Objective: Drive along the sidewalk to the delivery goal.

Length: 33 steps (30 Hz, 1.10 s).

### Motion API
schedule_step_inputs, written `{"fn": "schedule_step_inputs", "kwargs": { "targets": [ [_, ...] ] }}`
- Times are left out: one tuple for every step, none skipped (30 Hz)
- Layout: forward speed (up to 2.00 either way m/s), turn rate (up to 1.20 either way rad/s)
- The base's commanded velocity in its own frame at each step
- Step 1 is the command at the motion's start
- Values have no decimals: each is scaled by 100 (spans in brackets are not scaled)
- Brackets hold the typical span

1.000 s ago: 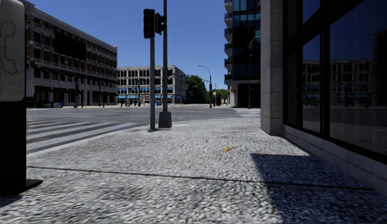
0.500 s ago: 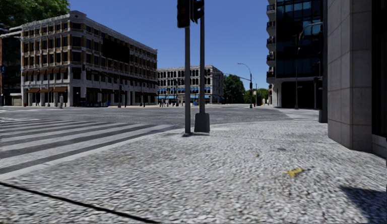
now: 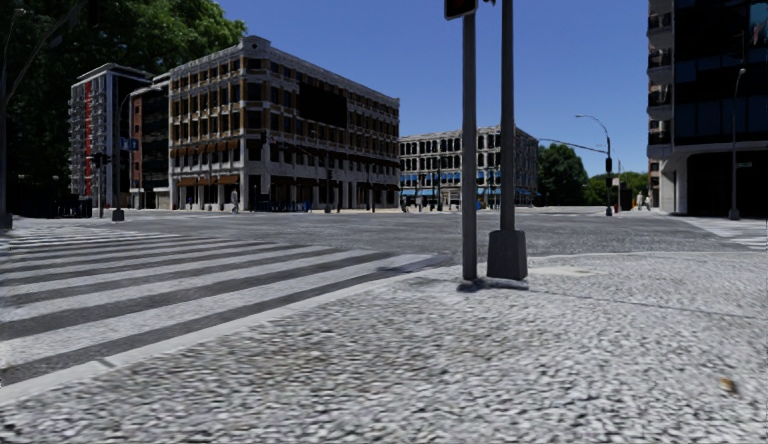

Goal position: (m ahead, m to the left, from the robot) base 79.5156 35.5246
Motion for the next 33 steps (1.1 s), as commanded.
{"fn": "schedule_step_inputs", "kwargs": {
  "targets": [
    [191, 66],
    [191, 66],
    [191, 66],
    [191, 66],
    [191, 66],
    [191, 66],
    [191, 66],
    [191, 66],
    [191, 66],
    [191, 66],
    [191, 66],
    [191, 66],
    [191, 67],
    [191, 67],
    [191, 67],
    [191, 67],
    [191, 67],
    [191, 67],
    [191, 67],
    [191, 67],
    [191, 67],
    [191, 67],
    [191, 67],
    [191, 67],
    [191, 67],
    [191, 67],
    [191, 67],
    [191, 67],
    [191, 67],
    [191, 67],
    [191, 67],
    [191, 67],
    [191, 67]
  ]
}}
